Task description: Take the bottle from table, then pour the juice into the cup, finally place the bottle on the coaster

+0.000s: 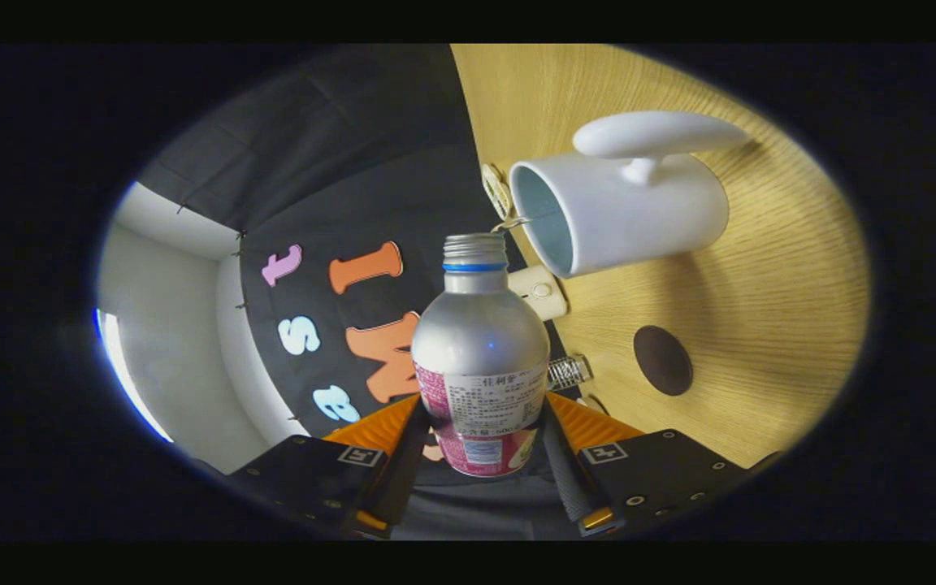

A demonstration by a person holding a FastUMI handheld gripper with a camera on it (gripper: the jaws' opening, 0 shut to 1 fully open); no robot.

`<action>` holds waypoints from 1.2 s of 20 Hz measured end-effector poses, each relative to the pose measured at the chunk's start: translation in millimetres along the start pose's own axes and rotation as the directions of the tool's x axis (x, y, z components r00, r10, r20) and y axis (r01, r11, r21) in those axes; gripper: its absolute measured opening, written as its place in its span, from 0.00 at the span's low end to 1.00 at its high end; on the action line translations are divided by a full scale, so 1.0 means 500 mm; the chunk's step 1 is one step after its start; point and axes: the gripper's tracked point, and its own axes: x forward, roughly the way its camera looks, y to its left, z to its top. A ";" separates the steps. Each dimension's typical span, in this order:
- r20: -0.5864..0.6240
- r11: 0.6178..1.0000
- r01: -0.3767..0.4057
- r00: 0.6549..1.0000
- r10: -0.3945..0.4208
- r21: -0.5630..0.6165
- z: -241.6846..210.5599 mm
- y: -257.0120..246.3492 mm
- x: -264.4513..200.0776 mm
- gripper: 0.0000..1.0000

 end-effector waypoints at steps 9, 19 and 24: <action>0.008 0.999 -0.008 1.000 0.008 0.041 0.014 -0.002 -0.006 0.73; 0.024 0.997 -0.029 0.999 0.027 0.077 0.027 0.010 -0.003 0.73; 0.020 0.995 -0.031 0.999 0.029 0.099 0.021 0.021 -0.002 0.73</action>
